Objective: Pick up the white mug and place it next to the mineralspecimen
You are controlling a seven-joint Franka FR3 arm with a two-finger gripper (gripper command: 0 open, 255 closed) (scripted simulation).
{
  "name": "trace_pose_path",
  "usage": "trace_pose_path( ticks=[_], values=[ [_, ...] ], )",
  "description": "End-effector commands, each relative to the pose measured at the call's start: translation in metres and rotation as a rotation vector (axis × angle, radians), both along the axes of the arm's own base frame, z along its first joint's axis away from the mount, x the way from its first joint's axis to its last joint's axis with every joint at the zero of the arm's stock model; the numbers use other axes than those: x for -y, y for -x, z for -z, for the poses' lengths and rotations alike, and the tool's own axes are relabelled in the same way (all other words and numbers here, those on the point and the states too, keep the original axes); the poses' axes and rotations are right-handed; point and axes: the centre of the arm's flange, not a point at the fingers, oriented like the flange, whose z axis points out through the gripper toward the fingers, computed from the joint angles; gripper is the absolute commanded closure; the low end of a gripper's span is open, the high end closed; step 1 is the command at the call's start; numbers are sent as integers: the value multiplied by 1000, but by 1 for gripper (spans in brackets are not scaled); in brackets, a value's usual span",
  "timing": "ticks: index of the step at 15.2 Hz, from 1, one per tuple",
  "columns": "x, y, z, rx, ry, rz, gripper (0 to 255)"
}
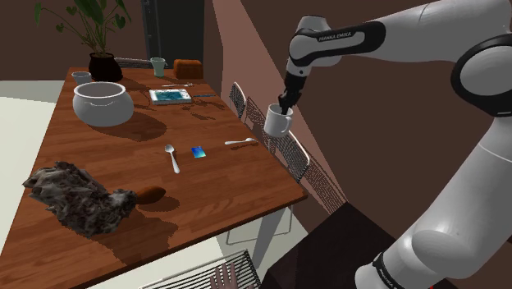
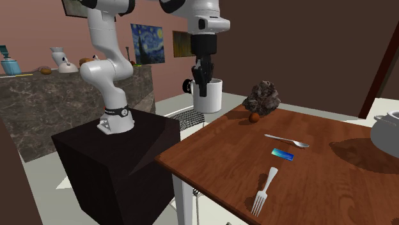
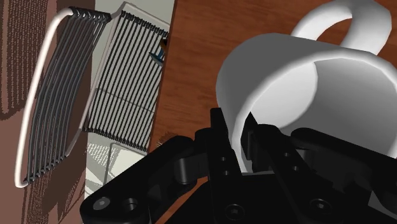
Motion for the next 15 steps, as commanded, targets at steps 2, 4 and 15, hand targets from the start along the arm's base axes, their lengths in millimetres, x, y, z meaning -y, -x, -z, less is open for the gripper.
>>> trace_pose_path(
  ticks=[2,4,15],
  values=[
    [-1,0,-16,0,0,0,255],
    [-1,0,-26,0,0,0,255],
    [-40,-1,-66,0,0,0,255]
  ],
)
